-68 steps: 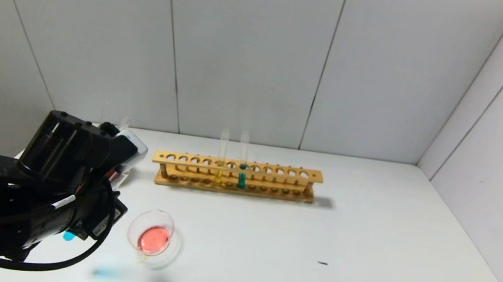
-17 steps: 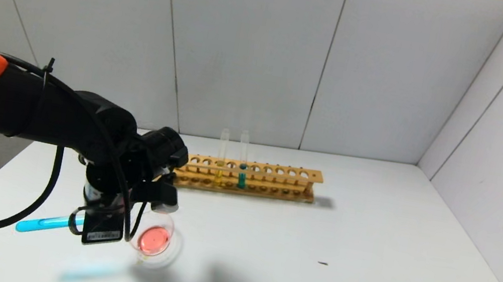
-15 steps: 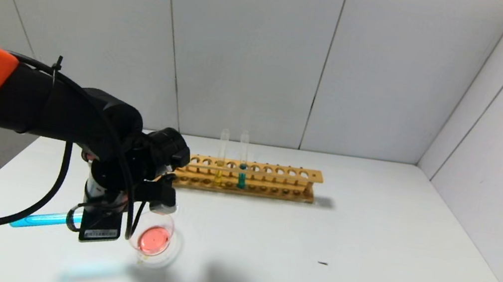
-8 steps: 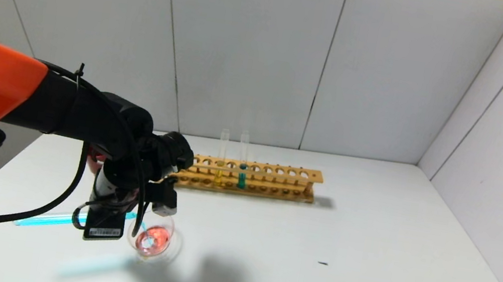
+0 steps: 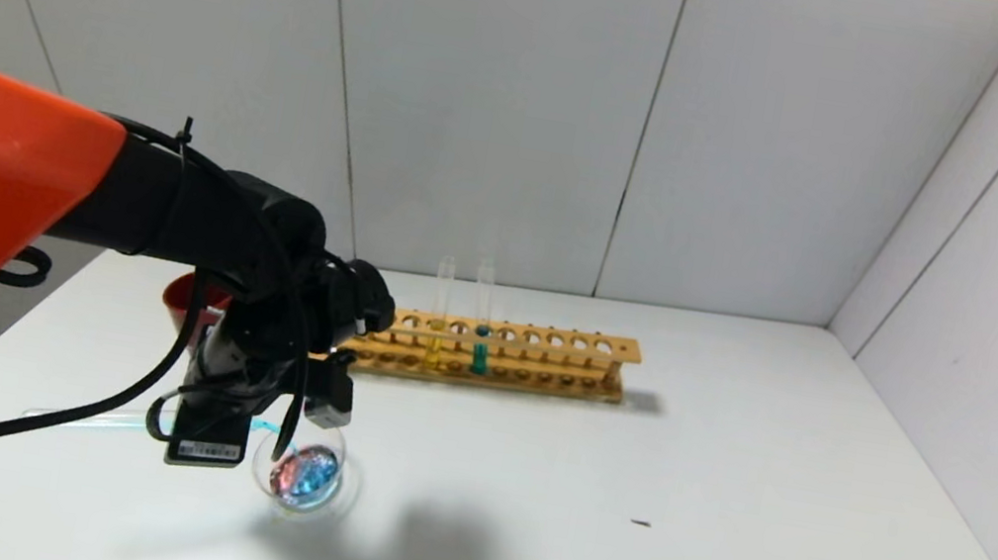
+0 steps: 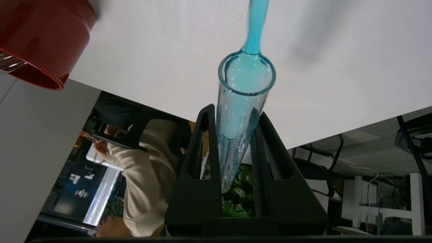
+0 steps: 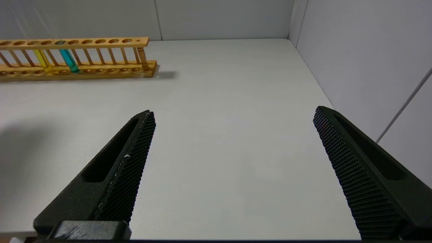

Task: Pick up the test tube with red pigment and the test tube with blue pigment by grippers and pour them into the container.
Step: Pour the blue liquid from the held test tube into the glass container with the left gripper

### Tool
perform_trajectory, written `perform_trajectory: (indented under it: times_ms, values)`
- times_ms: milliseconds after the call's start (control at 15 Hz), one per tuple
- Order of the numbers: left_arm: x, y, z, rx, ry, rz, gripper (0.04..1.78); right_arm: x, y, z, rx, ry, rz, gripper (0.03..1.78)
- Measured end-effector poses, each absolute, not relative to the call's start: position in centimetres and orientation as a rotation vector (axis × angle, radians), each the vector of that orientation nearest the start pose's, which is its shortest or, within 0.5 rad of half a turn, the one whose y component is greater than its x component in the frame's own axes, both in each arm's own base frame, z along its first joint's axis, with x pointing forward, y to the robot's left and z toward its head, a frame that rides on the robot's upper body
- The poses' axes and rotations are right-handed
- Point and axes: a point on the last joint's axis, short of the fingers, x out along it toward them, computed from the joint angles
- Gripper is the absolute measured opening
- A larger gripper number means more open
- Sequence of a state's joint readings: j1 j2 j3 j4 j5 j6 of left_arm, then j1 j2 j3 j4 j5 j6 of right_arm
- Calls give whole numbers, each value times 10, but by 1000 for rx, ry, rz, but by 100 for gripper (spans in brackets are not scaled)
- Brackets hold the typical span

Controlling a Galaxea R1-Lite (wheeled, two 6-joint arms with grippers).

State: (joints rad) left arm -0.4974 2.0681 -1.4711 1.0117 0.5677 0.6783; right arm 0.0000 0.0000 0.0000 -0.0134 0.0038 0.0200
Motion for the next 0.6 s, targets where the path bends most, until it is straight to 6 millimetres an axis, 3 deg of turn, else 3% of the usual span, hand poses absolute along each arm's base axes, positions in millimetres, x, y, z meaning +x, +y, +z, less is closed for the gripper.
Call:
perform_trajectory:
  times_ms: [600]
  values:
    - [301, -161, 133, 1438, 1463, -468, 30, -23, 0, 77, 20, -13, 4, 171]
